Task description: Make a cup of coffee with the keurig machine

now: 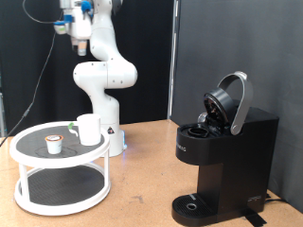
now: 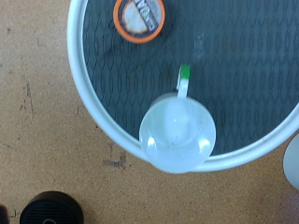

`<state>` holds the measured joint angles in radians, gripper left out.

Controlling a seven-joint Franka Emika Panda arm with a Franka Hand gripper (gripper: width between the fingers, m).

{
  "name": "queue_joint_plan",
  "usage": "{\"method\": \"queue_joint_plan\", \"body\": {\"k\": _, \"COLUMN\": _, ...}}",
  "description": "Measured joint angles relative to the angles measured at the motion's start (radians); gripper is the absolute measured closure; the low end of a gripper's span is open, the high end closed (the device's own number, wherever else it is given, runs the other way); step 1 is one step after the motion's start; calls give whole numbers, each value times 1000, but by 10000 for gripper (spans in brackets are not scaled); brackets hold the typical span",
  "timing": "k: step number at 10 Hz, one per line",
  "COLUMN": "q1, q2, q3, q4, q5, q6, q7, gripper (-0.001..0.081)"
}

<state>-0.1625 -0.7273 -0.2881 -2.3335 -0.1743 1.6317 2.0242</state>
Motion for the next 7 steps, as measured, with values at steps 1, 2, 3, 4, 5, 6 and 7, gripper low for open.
{"method": "queue_joint_plan", "body": {"k": 1, "q1": -6, "q2": 18, "q3": -27, "q4": 12, "q5": -13, "q6": 1, "q7": -21, "gripper": 72}}
{"method": "queue_joint_plan", "body": {"k": 2, "q1": -10, "q2": 37, "q3": -50, "q4": 23, "q5": -19, "q6": 9, "q7": -38, "gripper": 72}}
{"method": "queue_joint_plan", "body": {"k": 3, "q1": -12, "q2": 53, "q3": -68, "q4": 33, "q5": -20, "q6": 12, "q7": -42, "gripper": 72}}
{"method": "queue_joint_plan", "body": {"k": 4, "q1": -12, "q2": 70, "q3": -74, "q4": 45, "q5": -20, "q6": 12, "q7": -42, "gripper": 72}}
{"method": "queue_joint_plan", "body": {"k": 5, "q1": -12, "q2": 69, "q3": -74, "q4": 43, "q5": -19, "q6": 12, "q7": -42, "gripper": 72}}
{"method": "queue_joint_plan", "body": {"k": 6, "q1": -11, "q2": 66, "q3": -80, "q4": 35, "q5": -14, "q6": 31, "q7": -80, "gripper": 72}}
{"method": "queue_joint_plan", "body": {"k": 7, "q1": -11, "q2": 60, "q3": -95, "q4": 17, "q5": -14, "q6": 61, "q7": -131, "gripper": 72}}
